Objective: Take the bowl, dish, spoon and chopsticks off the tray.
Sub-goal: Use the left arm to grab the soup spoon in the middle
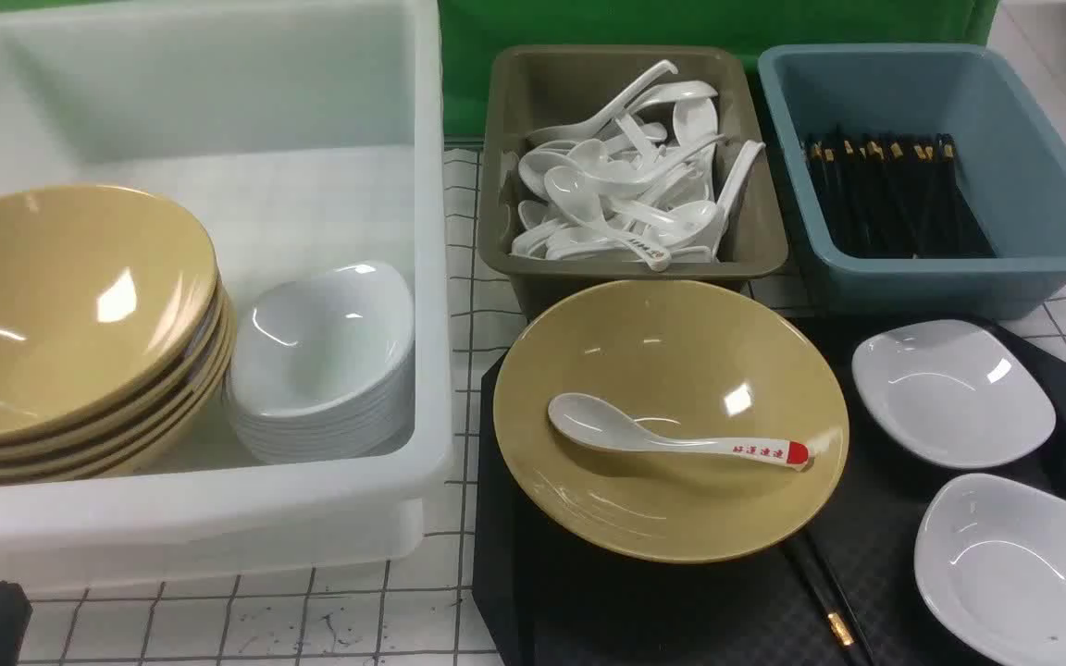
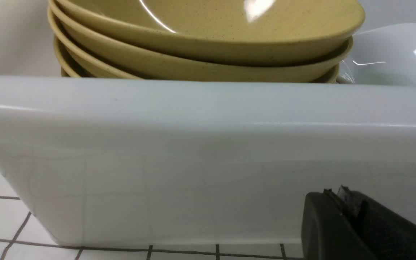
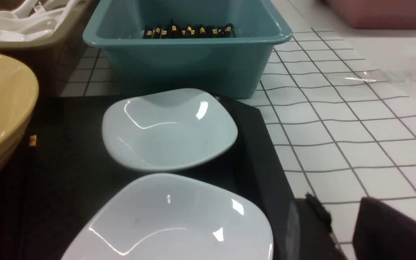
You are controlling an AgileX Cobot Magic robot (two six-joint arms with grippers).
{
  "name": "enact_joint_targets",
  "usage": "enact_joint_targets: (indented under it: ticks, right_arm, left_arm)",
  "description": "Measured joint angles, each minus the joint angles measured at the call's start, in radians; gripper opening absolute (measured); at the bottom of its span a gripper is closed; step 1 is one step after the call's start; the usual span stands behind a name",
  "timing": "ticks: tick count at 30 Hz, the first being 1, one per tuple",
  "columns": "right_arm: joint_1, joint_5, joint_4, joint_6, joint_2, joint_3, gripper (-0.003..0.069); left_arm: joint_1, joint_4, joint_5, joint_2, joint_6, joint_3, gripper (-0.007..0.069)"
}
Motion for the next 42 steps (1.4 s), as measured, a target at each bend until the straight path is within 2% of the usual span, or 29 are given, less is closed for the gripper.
enact_joint_targets:
  ticks: [36,42]
  right_arm:
    - [0.0,0.0,0.0,0.0,0.0,0.0,0.0237]
    - [0.0,-0.086,0.0,0.0,0.0,0.002,0.0237]
  left_arm:
    - [0.0,0.0,0.0,0.0,0.0,0.0,-0.0013]
    - [0.0,0.0,-0.09,0.0,0.0,0.007,-0.0013]
